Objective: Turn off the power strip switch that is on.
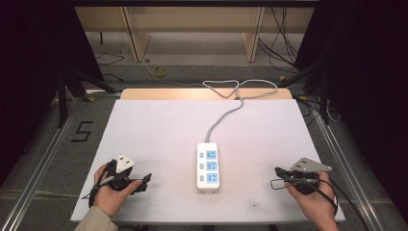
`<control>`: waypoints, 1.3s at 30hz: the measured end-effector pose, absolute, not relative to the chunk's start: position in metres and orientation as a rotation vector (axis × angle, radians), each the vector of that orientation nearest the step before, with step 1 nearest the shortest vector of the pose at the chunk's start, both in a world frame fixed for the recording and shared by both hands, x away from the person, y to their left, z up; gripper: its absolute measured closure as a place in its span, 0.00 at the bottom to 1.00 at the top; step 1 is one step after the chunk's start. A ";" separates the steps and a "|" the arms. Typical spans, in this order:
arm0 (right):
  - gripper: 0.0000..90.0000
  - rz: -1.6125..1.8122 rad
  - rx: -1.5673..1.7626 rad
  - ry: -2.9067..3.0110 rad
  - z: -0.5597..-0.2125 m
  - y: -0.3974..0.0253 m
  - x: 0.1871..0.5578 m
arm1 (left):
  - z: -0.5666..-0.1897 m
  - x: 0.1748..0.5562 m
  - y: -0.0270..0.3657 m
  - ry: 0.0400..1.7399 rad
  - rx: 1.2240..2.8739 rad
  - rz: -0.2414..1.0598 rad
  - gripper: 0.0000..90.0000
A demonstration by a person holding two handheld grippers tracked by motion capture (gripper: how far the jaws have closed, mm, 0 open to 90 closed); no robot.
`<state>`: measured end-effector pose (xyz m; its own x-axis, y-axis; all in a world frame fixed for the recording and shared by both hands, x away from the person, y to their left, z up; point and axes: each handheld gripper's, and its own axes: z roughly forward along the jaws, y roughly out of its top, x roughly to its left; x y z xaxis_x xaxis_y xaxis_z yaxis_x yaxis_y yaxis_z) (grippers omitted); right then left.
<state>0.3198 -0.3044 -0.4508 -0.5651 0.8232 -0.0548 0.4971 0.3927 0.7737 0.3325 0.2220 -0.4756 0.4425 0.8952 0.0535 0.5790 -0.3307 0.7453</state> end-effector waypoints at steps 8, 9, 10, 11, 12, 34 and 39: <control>1.00 1.015 1.117 2.239 -0.449 -0.299 0.321 | -0.476 0.333 0.222 1.233 2.038 0.618 0.12; 1.00 1.018 1.117 2.237 -0.448 -0.299 0.321 | -0.476 0.333 0.221 1.233 2.038 0.618 0.12; 1.00 1.019 1.113 2.239 -0.447 -0.298 0.322 | -0.476 0.333 0.221 1.232 2.038 0.619 0.12; 1.00 1.021 1.115 2.241 -0.447 -0.297 0.322 | -0.476 0.333 0.221 1.232 2.038 0.619 0.12; 1.00 1.023 1.115 2.242 -0.446 -0.297 0.323 | -0.476 0.333 0.221 1.231 2.039 0.621 0.12; 1.00 1.025 1.071 2.290 -0.443 -0.279 0.329 | -0.475 0.332 0.220 1.230 2.032 0.626 0.12; 1.00 1.028 1.060 2.298 -0.442 -0.275 0.330 | -0.475 0.332 0.220 1.228 2.035 0.628 0.12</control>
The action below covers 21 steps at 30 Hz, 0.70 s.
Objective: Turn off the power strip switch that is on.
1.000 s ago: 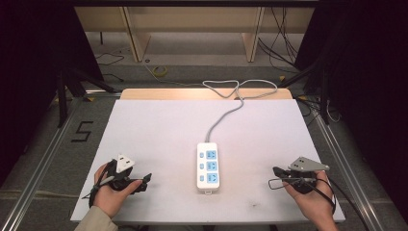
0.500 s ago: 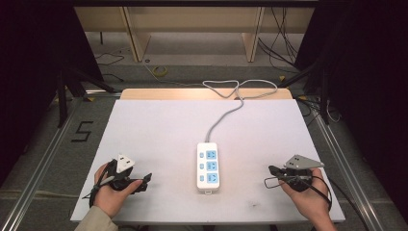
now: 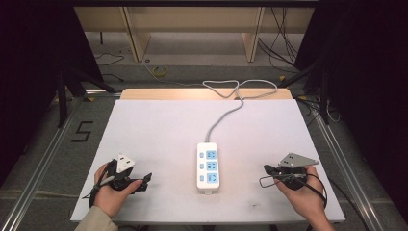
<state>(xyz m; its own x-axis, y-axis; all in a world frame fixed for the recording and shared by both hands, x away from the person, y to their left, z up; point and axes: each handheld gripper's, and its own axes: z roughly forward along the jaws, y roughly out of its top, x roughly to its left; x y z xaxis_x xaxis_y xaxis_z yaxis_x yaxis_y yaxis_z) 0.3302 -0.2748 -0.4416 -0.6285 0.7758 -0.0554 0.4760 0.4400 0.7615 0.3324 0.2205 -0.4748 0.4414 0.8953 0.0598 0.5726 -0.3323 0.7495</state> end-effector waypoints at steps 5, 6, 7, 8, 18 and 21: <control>1.00 1.029 1.048 2.310 -0.440 -0.270 0.332 | -0.475 0.332 0.220 1.229 2.030 0.629 0.12; 1.00 1.029 1.048 2.310 -0.440 -0.270 0.332 | -0.475 0.332 0.220 1.229 2.030 0.629 0.12; 1.00 1.028 1.047 2.311 -0.440 -0.269 0.332 | -0.475 0.332 0.220 1.228 2.034 0.629 0.13; 1.00 1.030 1.047 2.311 -0.440 -0.268 0.332 | -0.475 0.332 0.220 1.229 2.030 0.629 0.13; 1.00 1.032 1.033 2.318 -0.438 -0.262 0.335 | -0.475 0.332 0.220 1.226 2.032 0.632 0.13; 1.00 1.033 1.030 2.320 -0.437 -0.261 0.335 | -0.475 0.332 0.220 1.228 2.026 0.633 0.13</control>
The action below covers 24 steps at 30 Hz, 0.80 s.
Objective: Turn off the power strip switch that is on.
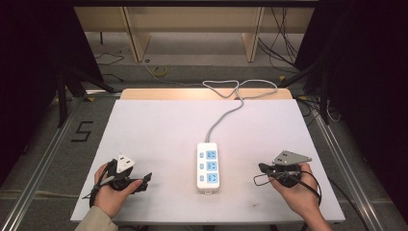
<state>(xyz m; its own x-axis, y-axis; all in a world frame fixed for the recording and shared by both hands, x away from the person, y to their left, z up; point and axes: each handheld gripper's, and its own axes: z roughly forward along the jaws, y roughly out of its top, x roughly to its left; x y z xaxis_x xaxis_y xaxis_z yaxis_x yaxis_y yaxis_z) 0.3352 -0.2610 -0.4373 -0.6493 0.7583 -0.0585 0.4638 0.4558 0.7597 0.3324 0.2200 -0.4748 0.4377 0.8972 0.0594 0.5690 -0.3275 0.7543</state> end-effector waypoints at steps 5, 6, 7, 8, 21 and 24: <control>1.00 1.034 1.027 2.323 -0.437 -0.259 0.336 | -0.474 0.332 0.220 1.227 2.032 0.633 0.13; 1.00 1.032 1.026 2.327 -0.437 -0.258 0.336 | -0.475 0.332 0.220 1.228 2.027 0.633 0.13; 1.00 1.031 1.025 2.330 -0.436 -0.258 0.336 | -0.474 0.332 0.220 1.227 2.032 0.633 0.13; 1.00 1.033 1.022 2.328 -0.436 -0.257 0.336 | -0.475 0.332 0.220 1.229 2.026 0.634 0.13; 1.00 1.040 1.006 2.336 -0.434 -0.250 0.338 | -0.474 0.332 0.220 1.227 2.026 0.637 0.13; 1.00 1.040 1.002 2.342 -0.434 -0.248 0.339 | -0.474 0.332 0.220 1.226 2.029 0.637 0.13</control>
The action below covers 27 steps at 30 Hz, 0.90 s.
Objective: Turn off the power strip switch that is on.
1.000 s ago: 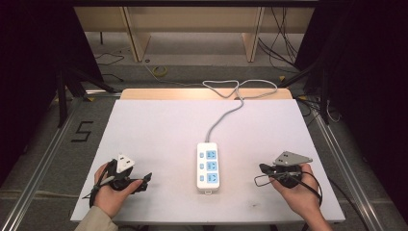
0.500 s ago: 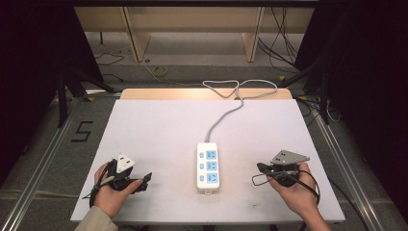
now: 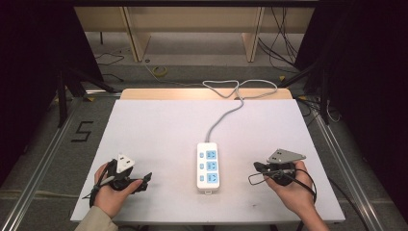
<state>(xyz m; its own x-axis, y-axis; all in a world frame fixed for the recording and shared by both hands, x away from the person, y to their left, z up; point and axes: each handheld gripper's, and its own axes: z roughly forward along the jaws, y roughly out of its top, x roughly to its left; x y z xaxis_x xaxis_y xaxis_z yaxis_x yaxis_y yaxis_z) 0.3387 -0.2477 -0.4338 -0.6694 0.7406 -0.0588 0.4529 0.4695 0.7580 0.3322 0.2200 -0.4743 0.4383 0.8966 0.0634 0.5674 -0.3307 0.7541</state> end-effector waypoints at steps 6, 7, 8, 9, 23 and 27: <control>1.00 1.042 0.992 2.345 -0.433 -0.245 0.340 | -0.474 0.332 0.220 1.227 2.025 0.638 0.13; 1.00 1.042 0.989 2.346 -0.433 -0.244 0.340 | -0.474 0.332 0.220 1.228 2.023 0.637 0.13; 1.00 1.041 0.988 2.348 -0.433 -0.243 0.340 | -0.474 0.332 0.220 1.226 2.029 0.637 0.13; 1.00 1.041 0.985 2.351 -0.433 -0.243 0.340 | -0.475 0.332 0.220 1.227 2.025 0.637 0.13; 1.00 1.044 0.967 2.363 -0.431 -0.235 0.342 | -0.474 0.332 0.219 1.227 2.025 0.638 0.13; 1.00 1.045 0.960 2.367 -0.431 -0.232 0.343 | -0.474 0.332 0.219 1.227 2.027 0.639 0.13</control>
